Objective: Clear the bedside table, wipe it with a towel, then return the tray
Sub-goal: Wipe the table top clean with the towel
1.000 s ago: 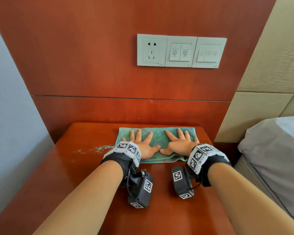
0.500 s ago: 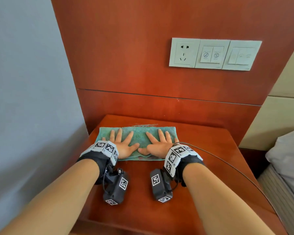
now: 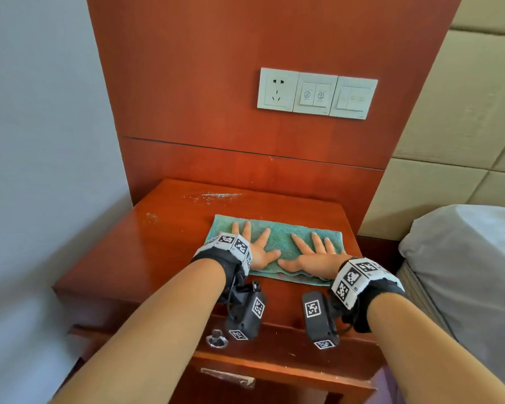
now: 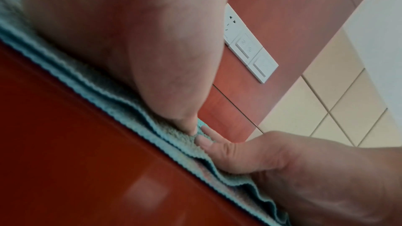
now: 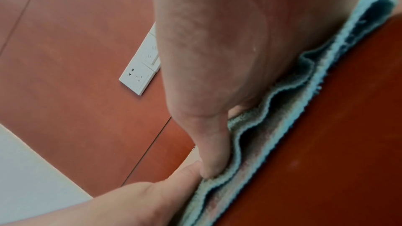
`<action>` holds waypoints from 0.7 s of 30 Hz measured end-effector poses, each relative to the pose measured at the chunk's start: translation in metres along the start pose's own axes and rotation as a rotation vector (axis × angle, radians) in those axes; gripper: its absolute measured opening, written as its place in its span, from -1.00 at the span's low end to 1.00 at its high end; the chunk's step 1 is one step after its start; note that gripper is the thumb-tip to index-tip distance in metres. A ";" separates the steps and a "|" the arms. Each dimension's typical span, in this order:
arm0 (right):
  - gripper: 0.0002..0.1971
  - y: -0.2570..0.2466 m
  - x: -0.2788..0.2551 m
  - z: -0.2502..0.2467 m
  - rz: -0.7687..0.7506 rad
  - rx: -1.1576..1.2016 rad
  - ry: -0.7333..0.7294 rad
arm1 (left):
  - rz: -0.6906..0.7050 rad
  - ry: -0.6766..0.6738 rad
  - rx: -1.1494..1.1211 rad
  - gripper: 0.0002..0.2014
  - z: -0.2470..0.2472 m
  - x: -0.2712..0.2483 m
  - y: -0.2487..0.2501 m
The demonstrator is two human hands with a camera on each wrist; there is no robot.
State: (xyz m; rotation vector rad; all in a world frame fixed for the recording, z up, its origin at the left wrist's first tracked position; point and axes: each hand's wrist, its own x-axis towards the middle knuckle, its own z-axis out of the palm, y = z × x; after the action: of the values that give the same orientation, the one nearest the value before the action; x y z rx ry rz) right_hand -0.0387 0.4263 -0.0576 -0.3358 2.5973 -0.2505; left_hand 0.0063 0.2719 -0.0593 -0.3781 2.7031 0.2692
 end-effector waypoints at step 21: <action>0.03 -0.164 0.015 0.038 -0.215 -0.158 -0.038 | -0.073 0.035 -0.064 -0.27 -0.013 -0.017 -0.185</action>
State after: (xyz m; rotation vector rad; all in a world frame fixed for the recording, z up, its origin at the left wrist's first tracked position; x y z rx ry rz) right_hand -0.0013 0.2614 -0.0576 -0.6715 2.5499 -0.1113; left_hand 0.0724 0.0975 -0.0646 -0.5037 2.7133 0.3315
